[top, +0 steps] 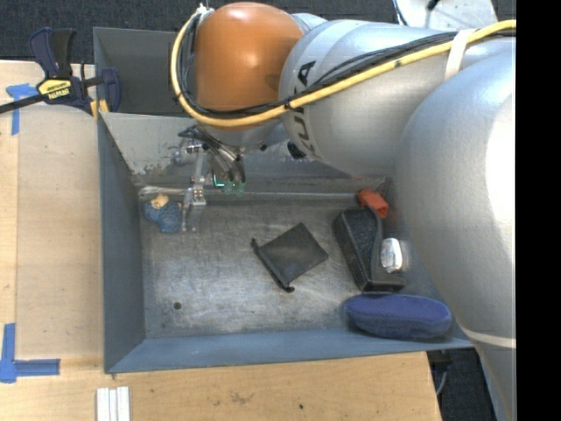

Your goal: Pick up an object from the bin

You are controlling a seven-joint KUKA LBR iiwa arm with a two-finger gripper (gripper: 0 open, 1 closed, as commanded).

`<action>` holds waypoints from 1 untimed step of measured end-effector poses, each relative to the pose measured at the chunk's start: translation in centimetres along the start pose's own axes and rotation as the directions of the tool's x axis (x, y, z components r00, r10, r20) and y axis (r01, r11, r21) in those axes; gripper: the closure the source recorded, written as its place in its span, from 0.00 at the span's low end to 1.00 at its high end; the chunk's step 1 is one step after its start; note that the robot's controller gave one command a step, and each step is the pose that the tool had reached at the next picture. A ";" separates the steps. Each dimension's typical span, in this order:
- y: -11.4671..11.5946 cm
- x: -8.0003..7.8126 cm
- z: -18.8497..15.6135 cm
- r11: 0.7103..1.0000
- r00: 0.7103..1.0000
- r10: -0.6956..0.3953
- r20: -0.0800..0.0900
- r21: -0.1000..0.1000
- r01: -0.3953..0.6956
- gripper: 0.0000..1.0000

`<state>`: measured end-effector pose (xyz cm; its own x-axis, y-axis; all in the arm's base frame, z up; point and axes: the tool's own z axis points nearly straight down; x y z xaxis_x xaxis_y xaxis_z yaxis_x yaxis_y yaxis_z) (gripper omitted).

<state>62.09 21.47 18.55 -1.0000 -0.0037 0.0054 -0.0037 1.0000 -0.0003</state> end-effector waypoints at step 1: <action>1.8 1.9 10.3 0.973 0.972 -0.231 0.039 0.001 0.231 0.00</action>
Offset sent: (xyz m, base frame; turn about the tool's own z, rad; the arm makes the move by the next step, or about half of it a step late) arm -0.0294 0.0187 -0.1126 -0.2376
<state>60.13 23.22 8.27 -0.9716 -0.2343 -0.0332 -0.2344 0.9721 -0.0005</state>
